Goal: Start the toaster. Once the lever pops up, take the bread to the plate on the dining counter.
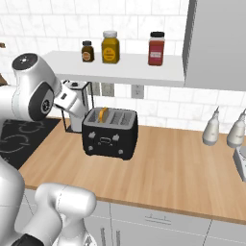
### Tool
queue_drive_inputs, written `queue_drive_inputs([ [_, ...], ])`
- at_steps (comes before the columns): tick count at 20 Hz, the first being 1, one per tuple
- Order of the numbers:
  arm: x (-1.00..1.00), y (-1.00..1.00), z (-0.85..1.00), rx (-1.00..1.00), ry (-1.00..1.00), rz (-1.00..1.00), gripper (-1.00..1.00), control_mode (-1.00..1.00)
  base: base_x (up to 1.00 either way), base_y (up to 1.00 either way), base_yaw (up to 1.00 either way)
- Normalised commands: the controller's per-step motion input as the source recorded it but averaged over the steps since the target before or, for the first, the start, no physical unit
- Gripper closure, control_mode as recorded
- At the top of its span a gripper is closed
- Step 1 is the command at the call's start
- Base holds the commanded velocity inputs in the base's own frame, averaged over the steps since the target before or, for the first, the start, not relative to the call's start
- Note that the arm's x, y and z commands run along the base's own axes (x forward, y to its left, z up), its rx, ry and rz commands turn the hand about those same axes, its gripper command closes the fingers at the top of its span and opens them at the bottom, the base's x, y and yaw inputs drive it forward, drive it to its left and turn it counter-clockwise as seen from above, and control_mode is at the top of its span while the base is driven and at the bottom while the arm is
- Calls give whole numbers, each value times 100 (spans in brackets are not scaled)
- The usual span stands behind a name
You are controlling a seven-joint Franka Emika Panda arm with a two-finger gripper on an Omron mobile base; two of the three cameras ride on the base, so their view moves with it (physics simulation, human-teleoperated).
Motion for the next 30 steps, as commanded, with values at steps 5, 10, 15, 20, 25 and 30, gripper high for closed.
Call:
queue_drive_inputs([
  [5,1,-25,-46,0,0,0,-100,-100,0,0,0],
  [10,14,-31,-36,0,0,5,-100,-100,0,0,0],
  [15,36,-6,-11,-2,0,14,-100,-100,0,0,0],
  [20,52,2,-6,-6,0,18,-100,-100,0,0,0],
  [25,54,7,-18,-9,0,14,-100,-100,0,0,0],
  [30,37,8,-40,-3,0,2,-100,-100,0,0,0],
])
